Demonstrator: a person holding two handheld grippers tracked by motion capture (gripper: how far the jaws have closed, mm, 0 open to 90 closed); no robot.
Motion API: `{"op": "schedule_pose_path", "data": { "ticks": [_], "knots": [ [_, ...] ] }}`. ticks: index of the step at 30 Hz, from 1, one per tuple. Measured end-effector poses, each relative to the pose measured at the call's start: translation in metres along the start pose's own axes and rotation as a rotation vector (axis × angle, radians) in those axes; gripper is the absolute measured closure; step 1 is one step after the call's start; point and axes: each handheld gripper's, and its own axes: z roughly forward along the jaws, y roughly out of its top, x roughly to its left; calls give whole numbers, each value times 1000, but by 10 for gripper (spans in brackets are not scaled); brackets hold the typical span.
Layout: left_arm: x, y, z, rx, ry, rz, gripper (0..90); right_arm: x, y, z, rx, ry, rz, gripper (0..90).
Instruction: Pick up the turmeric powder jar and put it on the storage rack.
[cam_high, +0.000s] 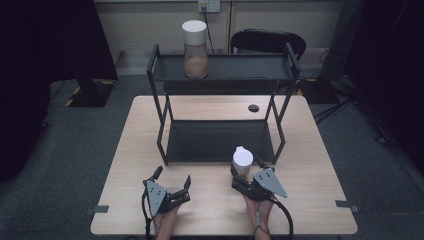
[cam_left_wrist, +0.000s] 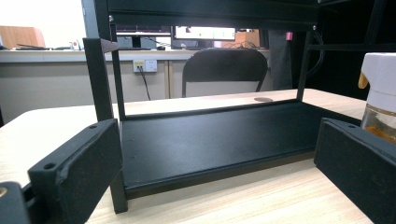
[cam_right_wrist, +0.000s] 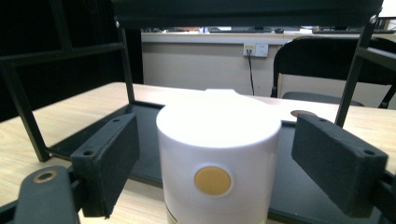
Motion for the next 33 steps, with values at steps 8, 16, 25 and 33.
{"op": "schedule_pose_path", "data": {
  "ticks": [8,16,25,33],
  "knots": [
    [0,0,0,0,0,0,7,0,-1,9,30,5,-2,192],
    [0,0,0,0,0,0,6,0,0,15,70,-2,7,219],
    [0,0,0,0,0,0,9,0,0,18,99,1,4,259],
    [0,0,0,1,0,0,9,-3,2,19,109,5,23,289]
  ]
}}
